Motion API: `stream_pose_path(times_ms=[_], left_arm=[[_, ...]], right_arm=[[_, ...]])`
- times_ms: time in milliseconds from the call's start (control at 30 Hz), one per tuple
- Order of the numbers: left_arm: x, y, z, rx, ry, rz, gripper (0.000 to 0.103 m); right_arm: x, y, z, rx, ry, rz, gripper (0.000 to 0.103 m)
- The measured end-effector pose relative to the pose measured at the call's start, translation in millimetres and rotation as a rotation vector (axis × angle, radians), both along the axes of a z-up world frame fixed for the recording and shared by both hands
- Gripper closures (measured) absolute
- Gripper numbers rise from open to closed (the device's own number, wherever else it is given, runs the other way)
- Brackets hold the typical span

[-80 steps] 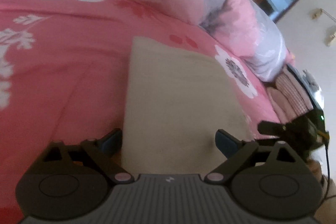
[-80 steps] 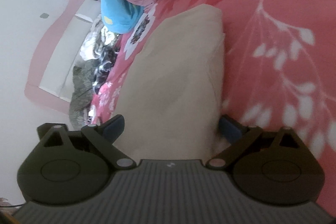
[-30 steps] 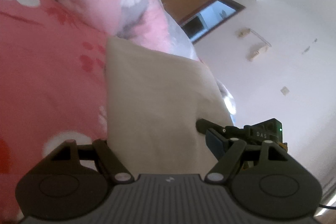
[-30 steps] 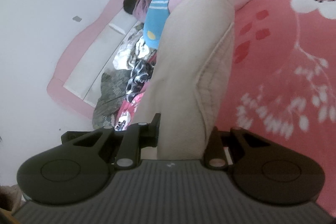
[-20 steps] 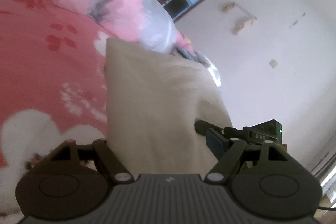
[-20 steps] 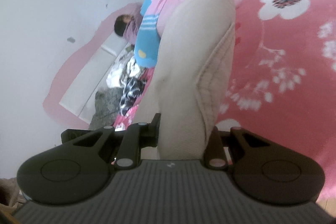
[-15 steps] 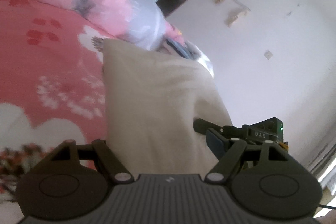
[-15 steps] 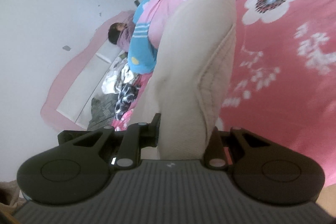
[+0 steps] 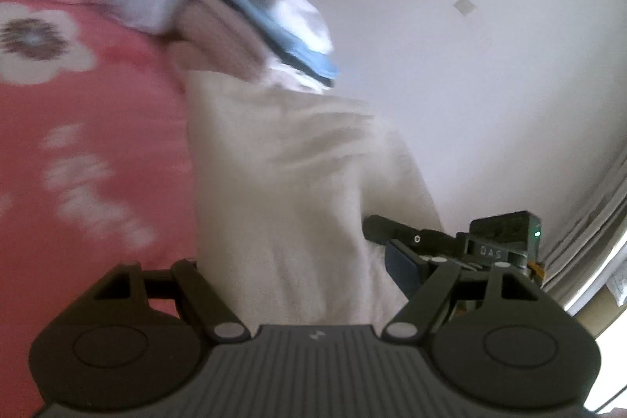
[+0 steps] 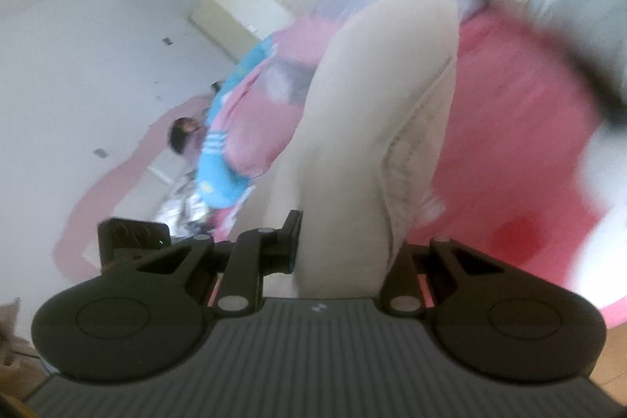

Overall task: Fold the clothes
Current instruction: 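Carry the khaki stack with the right gripper and lower it onto the clothes pile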

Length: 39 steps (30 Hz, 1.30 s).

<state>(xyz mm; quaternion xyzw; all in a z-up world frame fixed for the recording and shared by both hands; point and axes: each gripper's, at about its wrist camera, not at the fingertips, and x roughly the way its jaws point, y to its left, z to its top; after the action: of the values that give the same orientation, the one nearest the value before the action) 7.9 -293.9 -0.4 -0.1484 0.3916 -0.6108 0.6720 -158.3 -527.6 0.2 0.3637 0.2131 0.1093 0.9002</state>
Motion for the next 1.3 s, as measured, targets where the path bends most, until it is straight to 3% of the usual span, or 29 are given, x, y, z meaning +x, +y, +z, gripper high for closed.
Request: stream_pose_path(times_ms=[100,200,367,633,800,900,967,1000,1067,1133,1300], left_arm=[[4.8,-54.5,5.8,-0.025,0.016,-0.032,0.025],[14.7,-94.3,12.5,-0.029,0.023,-0.064,0.025],[29.9,-139.9,20.2,0.047,-0.024,-0.103,0.026],[45.7,-206.7,38.4,0.143,-0.123,-0.162,0.027],[51.2,-272.8,82.2,0.129,-0.236,-0.228,0.028],[58.2,-313.8,109.1,0.140,-0.360,-0.221,0.027],[66.2,-320.6,114.9,0.165,-0.454,-0.108,0.025],[72.0,-314.6,111.6,0.160,-0.462,-0.077,0.025],[80.9,-294.3,99.0,0.139,-0.461,-0.073,0.025],[79.1,-269.9,85.0,0.139,-0.544,-0.064,0.025],[57.5,-247.9,56.7,0.149,-0.704,-0.098,0.025]], right_arm=[[-2.6,-50.8,20.1,-0.056,0.008,-0.047,0.082],[-7.7,-92.4,30.4,-0.038,0.000,-0.125,0.083],[-32.6,-95.0,8.6,0.011,-0.092,-0.344,0.083],[-42.6,-74.8,-61.7,0.228,-0.285,-0.641,0.083],[-36.0,-86.4,-75.7,0.373,-0.435,-0.785,0.083],[-23.0,-102.2,-78.1,0.481,-0.512,-0.896,0.083],[-6.5,-115.7,-81.4,0.500,-0.512,-0.969,0.083],[3.7,-123.8,-89.6,0.515,-0.485,-1.007,0.083],[24.1,-139.9,-106.0,0.545,-0.431,-1.080,0.083],[40.6,-151.8,-126.8,0.548,-0.368,-1.151,0.083],[46.4,-157.1,-134.1,0.575,-0.374,-1.156,0.084]])
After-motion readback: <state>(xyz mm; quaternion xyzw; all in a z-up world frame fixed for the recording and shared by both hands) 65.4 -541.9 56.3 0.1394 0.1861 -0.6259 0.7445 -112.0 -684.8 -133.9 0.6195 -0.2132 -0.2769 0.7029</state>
